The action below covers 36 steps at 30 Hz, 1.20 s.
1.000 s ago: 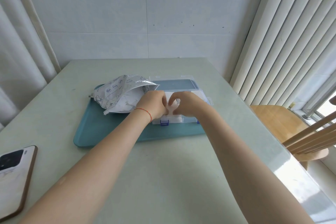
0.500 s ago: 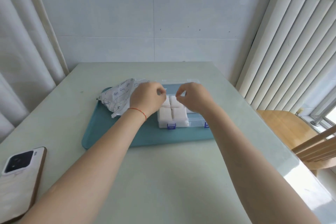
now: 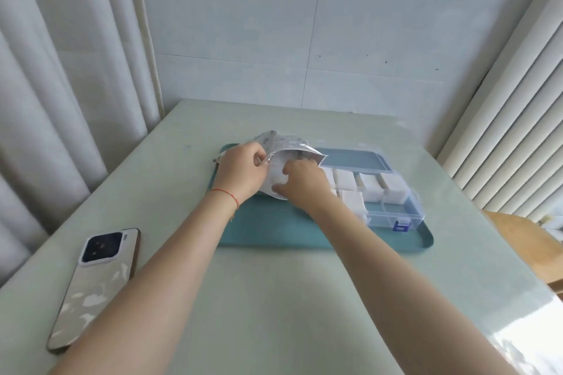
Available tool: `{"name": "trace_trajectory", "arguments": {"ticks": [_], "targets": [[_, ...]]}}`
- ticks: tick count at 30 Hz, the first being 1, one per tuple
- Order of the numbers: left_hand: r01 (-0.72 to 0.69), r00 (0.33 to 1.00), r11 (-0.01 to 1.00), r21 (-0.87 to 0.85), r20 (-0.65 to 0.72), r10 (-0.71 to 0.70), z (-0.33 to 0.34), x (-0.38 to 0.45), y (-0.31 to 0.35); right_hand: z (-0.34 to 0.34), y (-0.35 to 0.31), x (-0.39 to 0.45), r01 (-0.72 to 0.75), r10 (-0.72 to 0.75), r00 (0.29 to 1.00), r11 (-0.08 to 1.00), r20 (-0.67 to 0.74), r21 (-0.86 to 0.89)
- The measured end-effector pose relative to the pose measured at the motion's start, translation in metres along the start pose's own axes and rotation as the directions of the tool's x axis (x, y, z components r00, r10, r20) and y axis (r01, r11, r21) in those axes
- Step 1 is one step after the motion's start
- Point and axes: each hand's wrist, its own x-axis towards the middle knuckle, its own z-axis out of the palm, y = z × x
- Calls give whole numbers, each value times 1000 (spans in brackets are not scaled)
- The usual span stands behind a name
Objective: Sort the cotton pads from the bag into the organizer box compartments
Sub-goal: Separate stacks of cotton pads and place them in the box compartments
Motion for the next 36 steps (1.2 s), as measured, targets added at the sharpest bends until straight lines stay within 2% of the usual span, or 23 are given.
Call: {"name": "trace_trajectory", "arguments": {"ticks": [3,6,10,12,16,21,23,27,31,33,36], "targets": [[9,999,994,-112,-42,-14,2,0,-3,10,-6,8,-31,32,999,987,7,-159],[38,996,979,-201,-77,-55,0,2,-5,11,-9,14,-56,56,998,977,-7,-205],[48,995,971,-236,-73,-67,-1,4,-5,8,-7,18,-53,50,999,972,-18,-230],[58,996,970,-238,-57,-74,-2,4,-4,7,-4,19,-73,69,997,987,-30,-143],[74,995,968,-241,-43,-87,1,5,-1,-4,6,15,-58,80,990,983,-119,175],[80,995,972,-220,-37,-91,7,5,0,-17,17,6,16,57,982,922,-178,386],[88,995,976,-198,-37,-97,7,4,2,-24,19,0,-11,99,984,863,-147,505],[125,992,974,-190,0,-127,3,1,5,-42,33,-17,-99,162,987,671,-14,735],[135,989,914,-382,-8,-149,2,-6,22,-55,54,-28,-170,144,982,428,118,888],[127,992,865,-485,85,-98,1,-10,34,-59,61,-32,-189,127,980,395,150,899],[130,985,834,-536,166,-46,9,-12,44,-59,72,-34,-184,48,982,432,181,883]]}}
